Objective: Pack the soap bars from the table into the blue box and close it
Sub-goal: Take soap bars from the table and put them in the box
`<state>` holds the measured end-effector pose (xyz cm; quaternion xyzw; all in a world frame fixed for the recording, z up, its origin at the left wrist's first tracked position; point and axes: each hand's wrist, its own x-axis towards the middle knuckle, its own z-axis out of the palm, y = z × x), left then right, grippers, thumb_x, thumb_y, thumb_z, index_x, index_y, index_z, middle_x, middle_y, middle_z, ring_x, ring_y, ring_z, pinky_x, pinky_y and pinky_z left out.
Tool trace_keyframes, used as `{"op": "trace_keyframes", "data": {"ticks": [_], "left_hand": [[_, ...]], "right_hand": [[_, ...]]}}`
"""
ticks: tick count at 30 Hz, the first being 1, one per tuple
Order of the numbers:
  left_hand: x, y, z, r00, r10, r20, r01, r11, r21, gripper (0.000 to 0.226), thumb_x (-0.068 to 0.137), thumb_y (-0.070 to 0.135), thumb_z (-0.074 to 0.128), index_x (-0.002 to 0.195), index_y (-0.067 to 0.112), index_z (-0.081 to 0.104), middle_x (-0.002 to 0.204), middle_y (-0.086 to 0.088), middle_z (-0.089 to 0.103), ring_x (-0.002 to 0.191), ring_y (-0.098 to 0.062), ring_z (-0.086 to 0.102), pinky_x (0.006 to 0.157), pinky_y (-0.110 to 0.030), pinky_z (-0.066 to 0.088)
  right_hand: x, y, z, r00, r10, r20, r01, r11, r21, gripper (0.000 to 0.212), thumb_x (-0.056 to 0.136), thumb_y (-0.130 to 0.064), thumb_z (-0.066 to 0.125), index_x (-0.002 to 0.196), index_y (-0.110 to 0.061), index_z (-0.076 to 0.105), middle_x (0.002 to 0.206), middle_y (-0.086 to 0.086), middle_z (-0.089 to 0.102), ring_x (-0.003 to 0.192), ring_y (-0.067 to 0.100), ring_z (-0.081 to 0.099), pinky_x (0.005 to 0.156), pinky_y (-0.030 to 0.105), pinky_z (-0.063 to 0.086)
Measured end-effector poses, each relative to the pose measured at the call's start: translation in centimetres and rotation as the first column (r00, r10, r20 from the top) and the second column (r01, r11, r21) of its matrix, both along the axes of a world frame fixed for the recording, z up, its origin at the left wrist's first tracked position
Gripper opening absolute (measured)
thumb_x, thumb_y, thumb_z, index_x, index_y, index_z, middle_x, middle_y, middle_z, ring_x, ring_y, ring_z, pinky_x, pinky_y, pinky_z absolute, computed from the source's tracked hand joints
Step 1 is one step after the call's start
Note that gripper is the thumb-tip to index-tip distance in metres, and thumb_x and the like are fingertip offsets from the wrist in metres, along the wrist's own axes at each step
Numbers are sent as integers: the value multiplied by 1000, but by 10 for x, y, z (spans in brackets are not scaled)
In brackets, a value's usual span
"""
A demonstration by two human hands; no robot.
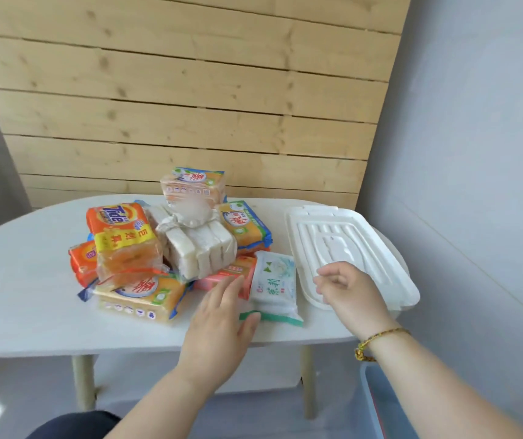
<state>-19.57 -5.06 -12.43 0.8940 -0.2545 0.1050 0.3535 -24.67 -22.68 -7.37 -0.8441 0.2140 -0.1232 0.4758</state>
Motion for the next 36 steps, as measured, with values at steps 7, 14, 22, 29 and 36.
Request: {"op": "trace_keyframes", "data": {"ticks": [7, 14, 22, 29, 36], "left_hand": [[5, -3, -12, 996, -84, -40, 87, 994, 59, 58, 92, 36, 42, 141, 21, 16, 153, 7, 10, 137, -10, 20, 102, -13, 10], [3, 1, 14, 997, -59, 46, 63, 994, -85, 28, 89, 22, 53, 115, 14, 58, 119, -1, 57, 108, -22, 53, 89, -21, 33], [44, 72, 63, 892, 423, 156, -354, 871, -340, 30, 81, 27, 49, 100, 10, 65, 109, -11, 65, 104, -30, 50, 90, -27, 29], [109, 99, 79, 785, 514, -346, -582, 803, -126, 70, 83, 42, 55, 139, 13, 24, 144, -13, 34, 128, -35, 35, 103, -46, 32], [120, 93, 66, 799, 442, -407, -547, 816, -186, 82, 76, 37, 66, 140, 16, 19, 140, -12, 36, 124, -33, 38, 96, -42, 37]], "right_hand": [[47, 35, 10, 953, 24, -303, -66, 989, -129, 43, 87, -22, 48, 125, -3, 41, 122, 14, 57, 109, 28, 53, 92, 33, 43], [93, 34, 30, 961, 4, -277, -51, 985, -163, 56, 87, -31, 51, 134, -7, 33, 137, 15, 45, 126, 30, 42, 100, 35, 37], [157, 48, 30, 932, -4, -363, -21, 998, -66, 60, 80, -50, 58, 116, -3, 50, 91, 9, 52, 60, 15, 49, 48, 24, 35], [176, 55, 37, 901, 5, -434, -84, 983, -163, 62, 76, -49, 64, 117, -6, 49, 89, 6, 51, 68, 18, 51, 45, 23, 33], [181, 57, 40, 910, 75, -407, -130, 985, -110, 49, 75, -40, 68, 105, -7, 49, 85, 4, 53, 76, 20, 52, 51, 24, 36]]}}
